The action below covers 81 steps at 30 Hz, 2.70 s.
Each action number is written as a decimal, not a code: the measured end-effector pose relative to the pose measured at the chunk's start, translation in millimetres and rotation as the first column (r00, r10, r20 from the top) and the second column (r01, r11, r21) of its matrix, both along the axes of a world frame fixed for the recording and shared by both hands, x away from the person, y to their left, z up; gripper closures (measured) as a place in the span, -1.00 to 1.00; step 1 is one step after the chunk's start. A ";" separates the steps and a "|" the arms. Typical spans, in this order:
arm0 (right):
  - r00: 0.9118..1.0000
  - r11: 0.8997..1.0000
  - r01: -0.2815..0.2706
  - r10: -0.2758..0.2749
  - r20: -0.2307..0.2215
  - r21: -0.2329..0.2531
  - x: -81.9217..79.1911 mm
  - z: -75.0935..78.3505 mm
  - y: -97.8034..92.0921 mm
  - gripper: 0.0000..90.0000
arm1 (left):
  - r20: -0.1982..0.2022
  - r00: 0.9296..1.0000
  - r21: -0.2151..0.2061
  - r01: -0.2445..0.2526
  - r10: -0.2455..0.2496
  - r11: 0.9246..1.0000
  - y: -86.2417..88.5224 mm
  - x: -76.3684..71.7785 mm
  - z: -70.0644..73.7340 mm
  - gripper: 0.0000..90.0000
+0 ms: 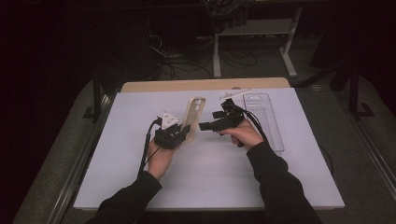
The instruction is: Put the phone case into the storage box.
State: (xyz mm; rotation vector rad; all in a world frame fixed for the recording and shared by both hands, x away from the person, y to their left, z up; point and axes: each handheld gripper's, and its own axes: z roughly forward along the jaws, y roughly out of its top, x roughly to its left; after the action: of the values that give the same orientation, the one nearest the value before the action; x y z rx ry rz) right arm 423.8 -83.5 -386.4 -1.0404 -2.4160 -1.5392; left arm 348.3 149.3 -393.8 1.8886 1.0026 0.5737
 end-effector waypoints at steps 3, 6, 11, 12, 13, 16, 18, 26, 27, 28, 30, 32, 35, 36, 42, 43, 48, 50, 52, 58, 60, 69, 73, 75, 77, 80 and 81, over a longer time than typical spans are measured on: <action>1.000 1.000 0.003 -0.003 -0.012 0.017 -1.2 1.4 2.5 -1.00 | 0.004 1.000 0.006 0.006 -0.006 1.000 -1.1 -0.3 -0.3 0.76; 1.000 1.000 0.001 -0.001 -0.010 0.020 -1.8 1.1 5.7 -1.00 | 0.009 1.000 0.005 0.011 -0.011 1.000 -2.6 -1.0 -0.2 0.76; 1.000 0.999 -0.003 0.004 -0.025 0.034 -2.8 0.2 10.7 -1.00 | 0.014 1.000 0.006 0.016 -0.016 1.000 -6.1 -2.7 -0.2 0.76; 1.000 0.999 -0.002 0.003 -0.026 0.037 -2.8 0.1 11.4 -1.00 | 0.010 1.000 0.012 0.018 -0.018 1.000 -6.1 -3.0 0.4 0.76; 1.000 0.999 0.000 0.001 -0.021 0.039 -2.6 0.0 12.0 -1.00 | 0.009 1.000 0.010 0.021 -0.021 1.000 -6.1 -3.1 0.5 0.76; 1.000 0.999 -0.001 0.002 -0.026 0.053 -3.0 0.6 13.1 -1.00 | 0.016 1.000 0.003 0.024 -0.024 1.000 -7.8 -4.2 0.9 0.76; 1.000 0.998 0.001 0.000 -0.026 0.056 -3.2 0.8 13.7 -1.00 | 0.020 0.999 -0.002 0.026 -0.026 1.000 -9.8 -5.3 1.0 0.76; 0.999 0.998 0.007 -0.004 -0.040 0.069 -2.8 -0.4 15.5 -1.00 | 0.022 0.999 0.032 0.048 -0.049 0.998 -15.6 -8.9 0.7 0.76; 0.999 0.997 0.007 -0.004 -0.044 0.074 -2.6 -0.6 15.8 -1.00 | 0.025 0.998 0.036 0.051 -0.052 0.998 -16.3 -9.1 0.1 0.76; 0.999 0.997 0.007 -0.004 -0.047 0.077 -2.7 -0.6 16.2 -1.00 | 0.029 0.998 0.028 0.053 -0.053 0.998 -17.6 -9.4 -0.4 0.76; 0.999 0.997 0.012 -0.008 -0.044 0.081 -2.7 -0.7 17.0 -1.00 | 0.025 0.998 0.029 0.059 -0.060 0.998 -19.4 -10.7 -0.3 0.76; 0.999 0.996 0.015 -0.011 -0.045 0.085 -3.0 -0.6 17.9 -1.00 | 0.029 0.997 0.032 0.064 -0.065 0.997 -21.7 -12.0 -0.4 0.76; 0.999 0.995 0.022 -0.018 -0.041 0.094 -2.7 -1.3 18.9 -1.00 | 0.031 0.997 0.049 0.067 -0.069 0.997 -23.8 -13.4 -0.6 0.76; 0.999 0.995 0.024 -0.020 -0.044 0.094 -2.6 -1.3 18.9 -1.00 | 0.035 0.997 0.058 0.073 -0.075 0.996 -23.8 -13.5 -0.4 0.76; 0.998 0.993 0.048 -0.044 -0.042 0.110 -1.8 -1.5 18.0 -1.00 | 0.035 0.996 0.063 0.082 -0.084 0.995 -27.7 -15.1 -1.5 0.76; 0.998 0.992 0.050 -0.045 -0.042 0.114 -1.5 -1.7 18.0 -1.00 | 0.038 0.996 0.055 0.082 -0.084 0.995 -28.7 -15.2 -2.1 0.75; 0.997 0.992 0.054 -0.047 -0.059 0.115 -0.8 -3.1 17.4 -1.00 | 0.036 0.995 0.056 0.089 -0.091 0.994 -31.6 -16.7 -3.6 0.76; 0.997 0.994 0.051 -0.044 -0.071 0.100 -0.6 -4.6 17.9 -1.00 | 0.041 0.995 0.051 0.087 -0.089 0.995 -32.3 -16.9 -4.7 0.75; 0.996 0.994 0.050 -0.043 -0.078 0.093 -1.0 -5.4 18.5 -1.00 | 0.035 0.996 0.051 0.082 -0.084 0.995 -31.7 -16.6 -5.0 0.76; 0.995 0.993 0.056 -0.047 -0.087 0.105 -0.4 -5.5 16.7 -0.93 | 0.036 0.996 0.051 0.075 -0.077 0.996 -31.4 -15.5 -5.4 0.75; 0.995 0.993 0.058 -0.048 -0.088 0.106 -0.9 -4.8 16.3 -0.91 | 0.039 0.996 0.053 0.077 -0.079 0.996 -31.9 -15.2 -5.9 0.75; 0.997 0.993 0.054 -0.047 -0.063 0.102 0.1 -4.7 16.6 -0.86 | 0.031 0.996 0.079 0.082 -0.085 0.994 -28.0 -13.3 -5.2 0.74; 0.997 0.994 0.051 -0.045 -0.062 0.100 0.6 -3.7 16.9 -0.86 | 0.023 0.996 0.072 0.081 -0.082 0.994 -25.0 -11.3 -4.8 0.56; 0.997 0.994 0.052 -0.047 -0.057 0.097 0.8 -3.3 16.3 -0.86 | 0.014 0.997 0.065 0.081 -0.082 0.995 -23.2 -10.5 -4.1 0.42; 0.997 0.994 0.058 -0.053 -0.054 0.096 1.0 -2.6 15.4 -0.86 | 0.006 0.996 0.061 0.090 -0.091 0.994 -23.2 -9.8 -3.4 0.25; 0.997 0.993 0.066 -0.061 -0.052 0.097 1.9 -1.9 14.0 -0.86 | -0.006 0.994 0.084 0.108 -0.108 0.991 -22.3 -10.6 -1.8 0.06; 0.997 0.993 0.067 -0.062 -0.050 0.096 2.1 -1.8 13.8 -0.86 | -0.018 0.992 0.092 0.123 -0.122 0.988 -21.7 -10.4 -1.5 0.00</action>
State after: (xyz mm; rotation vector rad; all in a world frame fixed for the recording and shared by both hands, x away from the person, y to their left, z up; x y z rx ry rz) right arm 425.9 -69.7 -388.2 -1.1326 -2.2730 -1.6158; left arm 337.9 127.6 -395.3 2.0226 0.8735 0.5455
